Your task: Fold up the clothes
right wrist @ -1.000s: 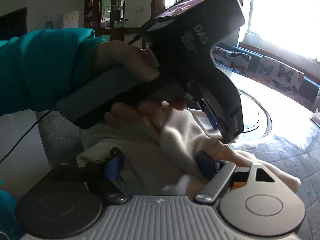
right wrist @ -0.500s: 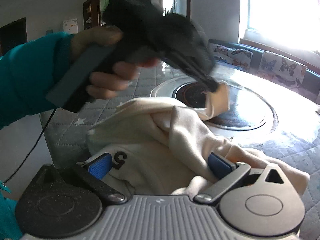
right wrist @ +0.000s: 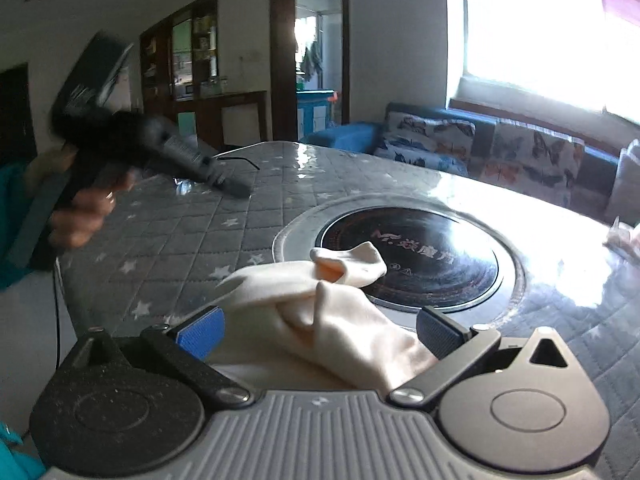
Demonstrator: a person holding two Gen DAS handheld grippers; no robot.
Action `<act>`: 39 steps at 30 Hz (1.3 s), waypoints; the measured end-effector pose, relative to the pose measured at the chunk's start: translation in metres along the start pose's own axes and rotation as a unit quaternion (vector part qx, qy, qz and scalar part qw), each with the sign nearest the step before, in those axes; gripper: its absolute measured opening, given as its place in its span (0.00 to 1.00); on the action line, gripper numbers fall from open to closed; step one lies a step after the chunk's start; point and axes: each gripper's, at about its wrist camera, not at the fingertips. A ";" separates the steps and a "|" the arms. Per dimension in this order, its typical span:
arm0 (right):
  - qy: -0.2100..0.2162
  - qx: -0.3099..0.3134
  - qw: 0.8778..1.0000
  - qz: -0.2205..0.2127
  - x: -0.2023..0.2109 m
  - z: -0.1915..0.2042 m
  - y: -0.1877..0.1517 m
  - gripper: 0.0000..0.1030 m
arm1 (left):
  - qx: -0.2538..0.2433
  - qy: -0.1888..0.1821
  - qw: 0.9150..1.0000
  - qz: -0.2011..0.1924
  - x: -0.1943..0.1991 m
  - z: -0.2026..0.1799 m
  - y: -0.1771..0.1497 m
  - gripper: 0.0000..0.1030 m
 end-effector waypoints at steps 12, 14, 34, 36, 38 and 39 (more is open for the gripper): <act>-0.001 -0.011 1.000 0.014 -0.005 -0.002 -0.001 1.00 | 0.020 -0.006 0.998 0.062 -0.060 -0.031 0.001 0.48; 0.003 -0.015 1.000 0.015 -0.006 -0.003 -0.003 1.00 | 0.028 -0.003 0.996 0.079 -0.074 -0.034 0.003 0.48; -0.010 0.002 1.000 0.026 -0.003 -0.001 -0.005 0.97 | 0.055 0.031 0.998 0.029 -0.060 -0.019 0.008 0.06; -0.013 0.006 1.000 0.024 -0.002 0.000 -0.002 0.97 | 0.065 0.042 0.997 0.009 -0.043 -0.005 0.009 0.06; -0.017 0.013 0.999 0.024 0.000 0.001 0.002 0.93 | 0.075 0.054 0.996 -0.011 -0.025 0.009 0.009 0.06; -0.020 0.018 0.999 0.026 0.000 0.002 0.004 0.92 | 0.080 0.062 0.995 -0.020 -0.015 0.018 0.008 0.06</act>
Point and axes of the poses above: each gripper's, at about its wrist camera, not at the fingertips, and x roughly against the way its jaws point, z to its left, y to its top, and after that the axes turned 8 degrees about y, right-handed
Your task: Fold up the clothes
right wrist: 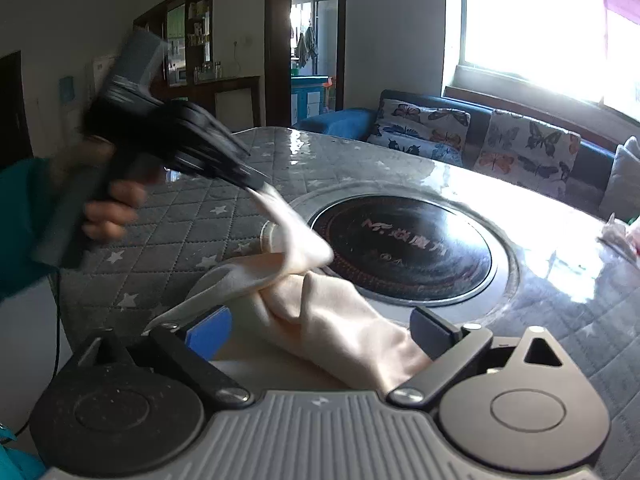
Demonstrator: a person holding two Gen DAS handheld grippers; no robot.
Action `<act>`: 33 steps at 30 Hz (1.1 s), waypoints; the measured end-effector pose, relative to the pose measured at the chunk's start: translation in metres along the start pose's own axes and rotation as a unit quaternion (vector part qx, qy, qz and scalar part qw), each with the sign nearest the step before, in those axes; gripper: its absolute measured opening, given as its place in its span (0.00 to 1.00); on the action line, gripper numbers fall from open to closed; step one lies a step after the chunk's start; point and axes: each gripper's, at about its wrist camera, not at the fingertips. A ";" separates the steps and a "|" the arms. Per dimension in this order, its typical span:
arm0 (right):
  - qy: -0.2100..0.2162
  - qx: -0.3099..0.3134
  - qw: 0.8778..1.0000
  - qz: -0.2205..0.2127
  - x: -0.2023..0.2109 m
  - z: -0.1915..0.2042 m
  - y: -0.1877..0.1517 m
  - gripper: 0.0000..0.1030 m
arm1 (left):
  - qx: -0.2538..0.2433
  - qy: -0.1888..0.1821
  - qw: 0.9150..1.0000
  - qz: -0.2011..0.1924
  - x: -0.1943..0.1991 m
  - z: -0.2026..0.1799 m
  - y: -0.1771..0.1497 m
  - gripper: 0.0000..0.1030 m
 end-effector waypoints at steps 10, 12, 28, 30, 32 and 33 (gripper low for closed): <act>-0.010 0.073 0.997 0.026 -0.009 0.015 0.017 0.69 | 0.049 0.113 0.992 -0.024 0.063 0.105 -0.027 0.06; -0.010 0.090 0.995 0.030 -0.014 0.018 0.022 0.69 | 0.060 0.131 0.990 -0.008 0.066 0.124 -0.041 0.06; -0.092 0.142 0.984 0.049 -0.034 0.017 0.017 0.08 | 0.050 0.157 0.986 0.029 0.057 0.138 -0.058 0.16; -0.100 0.128 0.986 0.037 -0.025 0.010 0.019 0.08 | 0.046 0.164 0.985 0.024 0.059 0.135 -0.057 0.24; -0.113 0.114 0.987 0.023 -0.015 0.002 0.021 0.08 | 0.042 0.169 0.985 0.018 0.062 0.133 -0.055 0.27; -0.123 0.109 0.986 0.016 -0.008 -0.002 0.021 0.08 | 0.039 0.168 0.985 0.015 0.063 0.132 -0.053 0.29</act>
Point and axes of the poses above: each gripper's, at about its wrist camera, not at the fingertips, and x roughly against the way its jaws point, z to its left, y to its top, and after that the axes turned 8 degrees about y, right-handed
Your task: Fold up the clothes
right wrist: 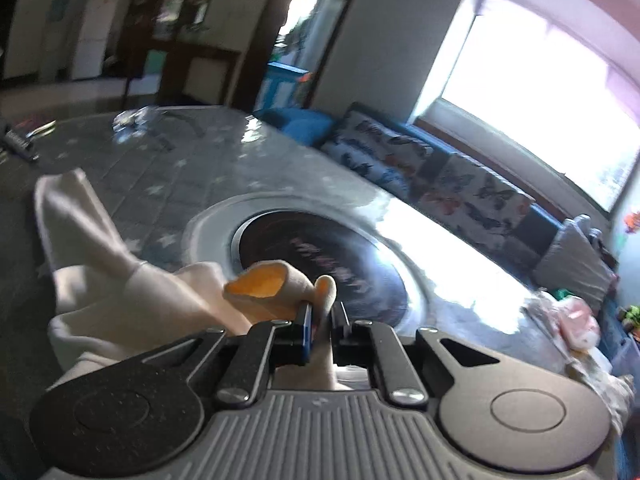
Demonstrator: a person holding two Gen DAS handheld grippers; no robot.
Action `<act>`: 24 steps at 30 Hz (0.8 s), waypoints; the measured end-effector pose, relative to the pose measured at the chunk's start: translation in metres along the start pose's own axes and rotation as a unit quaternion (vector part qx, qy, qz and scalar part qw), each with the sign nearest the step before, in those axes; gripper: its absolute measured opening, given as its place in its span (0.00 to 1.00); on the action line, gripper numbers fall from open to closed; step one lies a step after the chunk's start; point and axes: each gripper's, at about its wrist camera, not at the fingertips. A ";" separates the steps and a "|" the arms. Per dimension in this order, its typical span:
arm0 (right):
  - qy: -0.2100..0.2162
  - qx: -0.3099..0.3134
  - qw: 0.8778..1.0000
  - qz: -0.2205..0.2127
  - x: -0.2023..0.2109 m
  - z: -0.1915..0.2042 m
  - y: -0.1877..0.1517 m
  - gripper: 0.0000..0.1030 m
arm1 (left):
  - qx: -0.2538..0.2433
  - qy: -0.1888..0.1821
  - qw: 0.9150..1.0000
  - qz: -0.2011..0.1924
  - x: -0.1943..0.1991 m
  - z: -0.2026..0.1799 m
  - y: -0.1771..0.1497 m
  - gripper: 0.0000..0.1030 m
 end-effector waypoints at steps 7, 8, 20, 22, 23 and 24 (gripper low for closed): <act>-0.103 -0.048 0.993 -0.010 0.037 -0.043 -0.024 0.08 | -0.042 -0.056 0.997 -0.019 0.012 -0.037 0.005 0.39; -0.115 -0.055 0.992 -0.005 0.043 -0.050 -0.029 0.08 | -0.051 -0.068 0.996 -0.020 0.013 -0.046 0.005 0.41; -0.033 -0.126 0.991 0.016 0.037 -0.063 -0.043 0.33 | -0.171 -0.222 0.960 0.004 0.031 -0.166 -0.027 0.45; -0.009 -0.131 0.991 0.016 0.027 -0.061 -0.034 0.33 | -0.190 -0.245 0.951 0.010 0.037 -0.180 -0.038 0.45; 0.004 -0.133 0.991 0.018 0.021 -0.059 -0.028 0.33 | -0.198 -0.252 0.947 0.012 0.038 -0.186 -0.043 0.47; 0.017 -0.137 0.990 0.020 0.012 -0.058 -0.022 0.33 | -0.207 -0.257 0.944 0.013 0.040 -0.191 -0.049 0.50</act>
Point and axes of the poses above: each gripper's, at about its wrist camera, not at the fingertips, and x roughly against the way its jaws point, z to its left, y to its top, and after that the axes turned 8 degrees about y, right-handed
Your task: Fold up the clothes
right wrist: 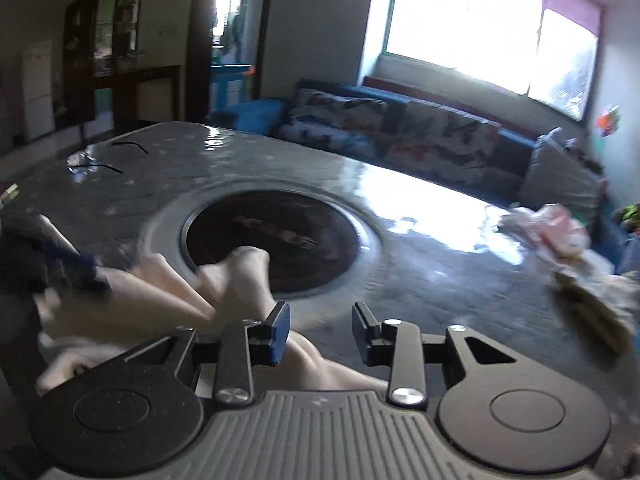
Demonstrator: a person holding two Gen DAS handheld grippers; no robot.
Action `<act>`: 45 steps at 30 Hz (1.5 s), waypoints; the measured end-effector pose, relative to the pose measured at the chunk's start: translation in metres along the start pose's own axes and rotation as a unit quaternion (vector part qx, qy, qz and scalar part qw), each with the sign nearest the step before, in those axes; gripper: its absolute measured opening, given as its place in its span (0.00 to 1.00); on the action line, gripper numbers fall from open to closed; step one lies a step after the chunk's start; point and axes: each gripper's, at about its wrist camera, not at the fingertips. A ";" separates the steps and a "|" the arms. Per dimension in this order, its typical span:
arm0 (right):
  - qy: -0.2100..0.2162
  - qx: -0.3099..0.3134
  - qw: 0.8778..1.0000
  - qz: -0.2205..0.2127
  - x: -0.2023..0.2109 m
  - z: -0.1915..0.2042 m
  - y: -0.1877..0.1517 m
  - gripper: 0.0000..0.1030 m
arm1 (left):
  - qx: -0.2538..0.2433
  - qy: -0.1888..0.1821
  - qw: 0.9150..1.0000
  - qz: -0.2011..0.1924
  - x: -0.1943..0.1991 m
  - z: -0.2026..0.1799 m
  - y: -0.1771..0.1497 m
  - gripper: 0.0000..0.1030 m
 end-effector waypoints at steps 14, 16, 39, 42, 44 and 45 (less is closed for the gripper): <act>0.057 -0.016 0.994 0.093 -0.100 0.008 0.043 0.21 | -0.004 0.002 1.000 -0.021 0.002 0.005 -0.001 0.52; 0.053 -0.014 0.994 0.095 -0.101 0.006 0.038 0.13 | 0.016 0.017 1.000 -0.016 0.001 0.021 -0.001 0.54; -0.266 0.077 0.960 0.047 0.077 -0.026 -0.056 0.05 | 0.009 0.045 0.999 -0.001 -0.002 0.041 -0.019 0.72; -0.285 0.041 0.955 0.072 0.092 -0.036 -0.084 0.05 | 0.007 0.047 0.999 0.003 -0.002 0.041 -0.019 0.73; -0.279 0.006 0.956 0.095 0.092 -0.047 -0.102 0.05 | 0.005 0.046 0.999 0.005 -0.002 0.041 -0.018 0.74; -0.276 -0.011 0.955 0.106 0.092 -0.053 -0.111 0.05 | 0.004 0.046 0.999 0.007 -0.002 0.041 -0.017 0.74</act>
Point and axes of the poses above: each gripper's, at about its wrist camera, not at the fingertips, and x roughly against the way its jaws point, z to its left, y to its top, and after that the axes turned 8 degrees about y, right-handed
